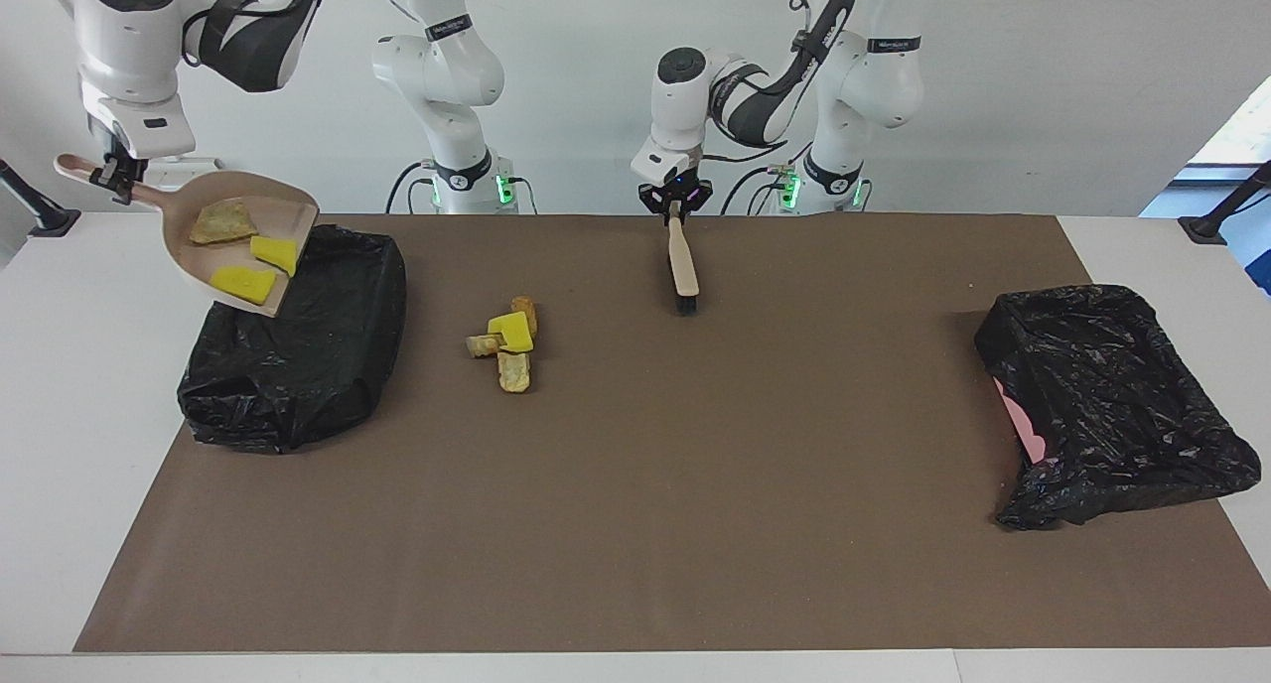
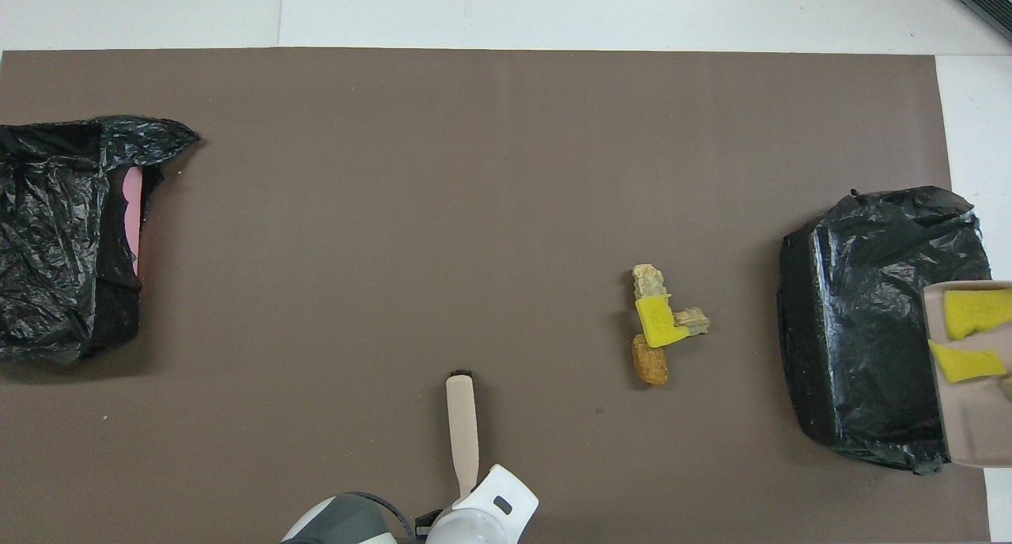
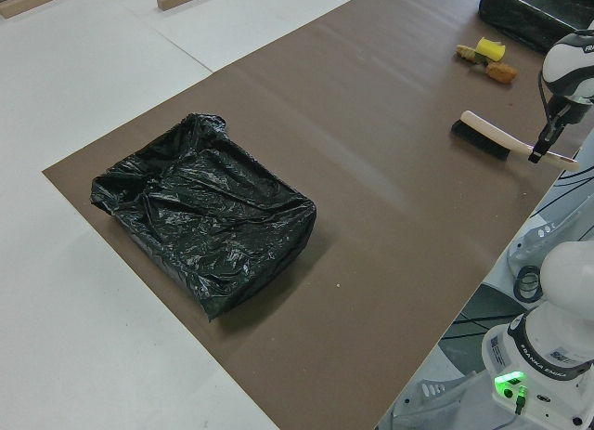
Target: Sweep and dump trash in bin
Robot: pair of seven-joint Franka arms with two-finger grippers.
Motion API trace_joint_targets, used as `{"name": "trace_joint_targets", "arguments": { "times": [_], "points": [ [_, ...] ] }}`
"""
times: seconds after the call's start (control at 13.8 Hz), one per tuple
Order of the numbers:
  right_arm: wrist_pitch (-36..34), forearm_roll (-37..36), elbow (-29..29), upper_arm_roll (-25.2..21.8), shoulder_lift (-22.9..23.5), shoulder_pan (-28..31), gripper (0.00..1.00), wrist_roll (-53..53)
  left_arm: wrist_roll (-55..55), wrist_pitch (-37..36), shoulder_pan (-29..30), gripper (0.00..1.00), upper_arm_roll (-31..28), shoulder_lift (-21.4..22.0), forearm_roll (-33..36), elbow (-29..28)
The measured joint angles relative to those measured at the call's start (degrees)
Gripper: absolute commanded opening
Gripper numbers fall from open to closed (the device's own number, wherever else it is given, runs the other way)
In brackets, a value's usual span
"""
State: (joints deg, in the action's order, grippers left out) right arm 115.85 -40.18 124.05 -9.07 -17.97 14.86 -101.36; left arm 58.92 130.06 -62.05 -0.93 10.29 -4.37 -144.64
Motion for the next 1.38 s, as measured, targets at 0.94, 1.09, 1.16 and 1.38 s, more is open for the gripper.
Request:
{"name": "trace_joint_targets", "arguments": {
  "times": [0.94, 1.09, 1.16, 1.38],
  "points": [
    [6.9, -10.8, 3.5, 0.1, -1.2, -2.7, 0.0, -5.1, -28.6, -16.8, 20.2, 1.0, -1.6, -0.2, 0.3, 22.0],
    [6.7, -10.7, 3.0, 0.2, -1.6, -3.8, 0.0, -4.9, -35.0, -20.0, 25.2, 1.0, -1.8, -0.5, 2.3, 27.8],
    [5.6, -10.4, 2.2, 0.2, -1.9, -4.3, 0.0, -4.6, -37.8, -21.5, 27.4, 1.0, -1.8, -1.1, 3.6, 31.1],
    [-1.6, -4.4, -1.3, 1.4, -2.5, -5.3, 0.0, -0.3, -44.2, -25.7, 32.8, 1.0, -1.7, -4.4, 5.4, 40.9]
  ]
}}
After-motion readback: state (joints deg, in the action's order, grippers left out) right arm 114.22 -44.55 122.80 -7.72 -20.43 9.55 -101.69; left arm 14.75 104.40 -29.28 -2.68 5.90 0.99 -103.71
